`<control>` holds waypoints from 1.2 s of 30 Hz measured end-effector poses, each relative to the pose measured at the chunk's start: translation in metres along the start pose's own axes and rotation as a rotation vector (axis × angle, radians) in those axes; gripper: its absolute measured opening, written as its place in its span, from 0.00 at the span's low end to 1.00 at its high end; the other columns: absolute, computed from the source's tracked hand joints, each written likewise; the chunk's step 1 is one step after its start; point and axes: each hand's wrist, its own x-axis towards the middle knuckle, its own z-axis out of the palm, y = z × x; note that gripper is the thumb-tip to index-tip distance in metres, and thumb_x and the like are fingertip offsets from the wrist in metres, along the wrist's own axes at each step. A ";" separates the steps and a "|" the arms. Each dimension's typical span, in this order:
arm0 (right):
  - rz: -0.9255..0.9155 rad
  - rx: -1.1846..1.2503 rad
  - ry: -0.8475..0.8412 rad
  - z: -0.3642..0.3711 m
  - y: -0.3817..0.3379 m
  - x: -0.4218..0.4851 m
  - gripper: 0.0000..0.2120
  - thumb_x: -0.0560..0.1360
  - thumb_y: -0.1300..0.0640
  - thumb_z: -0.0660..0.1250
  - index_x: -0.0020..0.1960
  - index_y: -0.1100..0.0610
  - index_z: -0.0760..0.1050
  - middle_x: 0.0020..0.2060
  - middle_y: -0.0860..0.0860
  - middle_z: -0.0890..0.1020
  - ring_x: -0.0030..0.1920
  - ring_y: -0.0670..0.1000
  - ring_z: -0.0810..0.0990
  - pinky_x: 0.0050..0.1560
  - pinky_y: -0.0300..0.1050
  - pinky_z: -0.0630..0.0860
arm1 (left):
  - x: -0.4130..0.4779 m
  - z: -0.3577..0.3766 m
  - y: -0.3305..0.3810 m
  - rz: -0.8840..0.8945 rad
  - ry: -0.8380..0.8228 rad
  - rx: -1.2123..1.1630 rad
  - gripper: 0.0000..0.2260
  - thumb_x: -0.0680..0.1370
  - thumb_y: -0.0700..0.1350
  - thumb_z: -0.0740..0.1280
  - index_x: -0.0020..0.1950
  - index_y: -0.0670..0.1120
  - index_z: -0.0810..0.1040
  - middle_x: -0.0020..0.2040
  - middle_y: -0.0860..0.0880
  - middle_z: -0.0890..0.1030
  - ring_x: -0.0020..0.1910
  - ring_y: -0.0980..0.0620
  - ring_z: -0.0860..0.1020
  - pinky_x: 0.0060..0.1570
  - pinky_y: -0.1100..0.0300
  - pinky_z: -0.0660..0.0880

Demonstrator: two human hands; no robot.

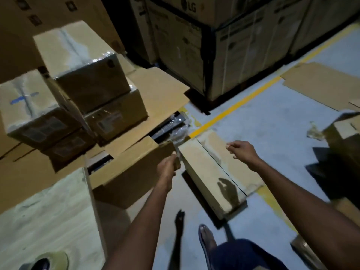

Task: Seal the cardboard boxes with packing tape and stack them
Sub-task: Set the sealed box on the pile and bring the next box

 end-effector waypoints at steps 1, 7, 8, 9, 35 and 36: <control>0.058 0.072 0.018 -0.007 0.015 -0.008 0.03 0.79 0.54 0.73 0.49 0.53 0.85 0.51 0.51 0.86 0.50 0.52 0.84 0.47 0.47 0.80 | -0.007 0.012 -0.014 -0.088 -0.044 -0.122 0.18 0.80 0.59 0.69 0.56 0.45 0.81 0.45 0.46 0.82 0.38 0.52 0.77 0.35 0.58 0.70; 0.177 0.089 0.026 -0.030 0.091 -0.002 0.11 0.77 0.51 0.75 0.56 0.55 0.84 0.55 0.54 0.85 0.51 0.53 0.82 0.51 0.50 0.79 | -0.005 0.077 -0.088 -0.274 -0.123 -0.150 0.24 0.81 0.61 0.66 0.67 0.44 0.77 0.57 0.43 0.83 0.56 0.46 0.81 0.56 0.47 0.76; 0.182 0.069 0.031 -0.030 0.104 0.006 0.14 0.77 0.49 0.75 0.59 0.55 0.84 0.56 0.53 0.85 0.55 0.53 0.82 0.57 0.51 0.79 | 0.002 0.091 -0.099 -0.259 -0.109 -0.114 0.22 0.81 0.60 0.65 0.67 0.45 0.78 0.63 0.43 0.80 0.62 0.44 0.78 0.61 0.45 0.74; 0.178 0.042 0.035 -0.030 0.114 0.012 0.17 0.77 0.48 0.75 0.63 0.54 0.82 0.59 0.52 0.84 0.59 0.53 0.81 0.62 0.51 0.78 | 0.008 0.101 -0.109 -0.237 -0.100 -0.071 0.23 0.82 0.60 0.65 0.69 0.46 0.77 0.69 0.45 0.77 0.67 0.43 0.75 0.65 0.43 0.72; 0.030 -0.689 -0.192 0.037 0.296 0.180 0.45 0.75 0.23 0.55 0.83 0.39 0.40 0.75 0.61 0.66 0.72 0.65 0.68 0.70 0.61 0.68 | 0.152 0.235 -0.259 -0.033 0.109 0.502 0.48 0.73 0.69 0.70 0.83 0.63 0.43 0.74 0.37 0.67 0.71 0.34 0.69 0.70 0.43 0.68; 0.037 -0.681 -0.210 0.034 0.293 0.181 0.45 0.74 0.23 0.55 0.83 0.38 0.41 0.74 0.61 0.67 0.72 0.65 0.68 0.70 0.60 0.67 | 0.150 0.233 -0.256 -0.032 0.108 0.505 0.48 0.73 0.69 0.70 0.83 0.63 0.43 0.73 0.37 0.68 0.71 0.34 0.69 0.70 0.44 0.67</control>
